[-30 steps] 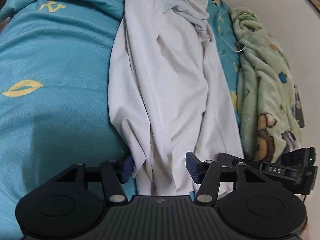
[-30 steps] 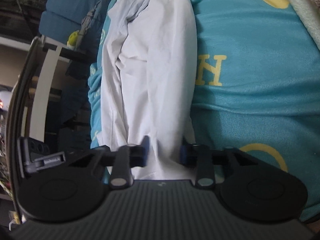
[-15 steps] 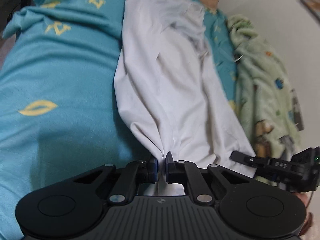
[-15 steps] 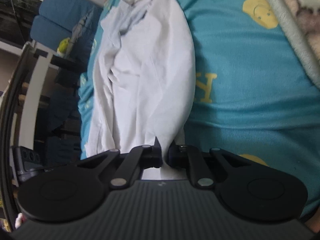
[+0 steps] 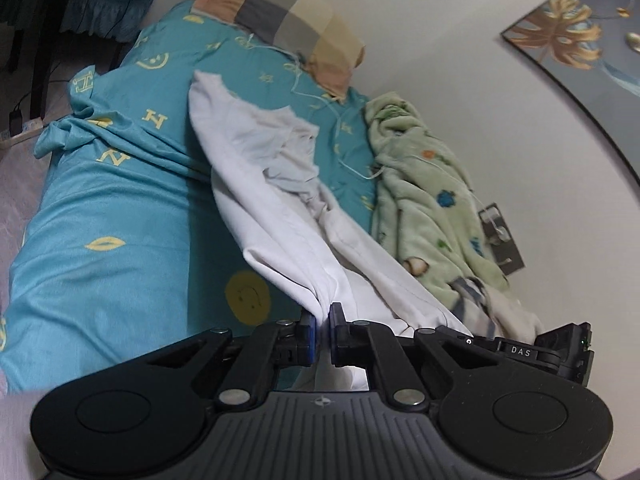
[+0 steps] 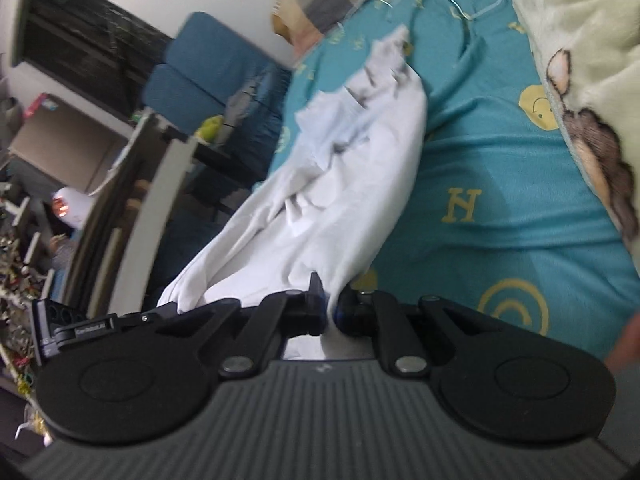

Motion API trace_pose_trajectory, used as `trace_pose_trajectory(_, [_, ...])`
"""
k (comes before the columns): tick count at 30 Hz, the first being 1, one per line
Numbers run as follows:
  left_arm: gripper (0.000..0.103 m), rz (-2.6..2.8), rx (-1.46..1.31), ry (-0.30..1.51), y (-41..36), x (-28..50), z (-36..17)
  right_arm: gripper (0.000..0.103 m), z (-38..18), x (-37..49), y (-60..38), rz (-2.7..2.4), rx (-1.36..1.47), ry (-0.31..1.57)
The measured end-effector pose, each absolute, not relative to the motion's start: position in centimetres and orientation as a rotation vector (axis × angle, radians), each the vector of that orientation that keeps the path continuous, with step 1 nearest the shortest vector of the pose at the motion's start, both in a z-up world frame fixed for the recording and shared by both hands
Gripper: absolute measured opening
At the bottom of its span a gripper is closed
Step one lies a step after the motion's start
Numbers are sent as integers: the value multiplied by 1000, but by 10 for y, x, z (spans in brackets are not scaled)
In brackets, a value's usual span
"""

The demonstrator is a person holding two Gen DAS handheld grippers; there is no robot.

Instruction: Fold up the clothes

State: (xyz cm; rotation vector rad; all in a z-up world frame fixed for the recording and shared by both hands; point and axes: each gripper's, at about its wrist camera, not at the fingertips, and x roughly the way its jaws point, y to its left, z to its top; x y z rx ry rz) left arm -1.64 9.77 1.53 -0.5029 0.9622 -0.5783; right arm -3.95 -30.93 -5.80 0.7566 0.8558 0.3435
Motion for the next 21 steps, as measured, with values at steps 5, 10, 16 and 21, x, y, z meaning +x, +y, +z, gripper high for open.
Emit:
trace_pose_trajectory(5, [7, -595, -497, 904, 102, -57, 33, 9, -44, -77, -315, 384, 775, 822])
trace_pose_trajectory(10, [7, -586, -542, 852, 97, -29, 39, 9, -44, -45, -321, 375, 801, 817])
trace_pose_trajectory(16, [8, -516, -558, 778, 83, 76, 28, 9, -37, 45, -326, 362, 789, 723])
trace_pose_trajectory(21, [8, -444, -561, 765, 79, 175, -4, 9, -57, 136, -323, 340, 764, 703])
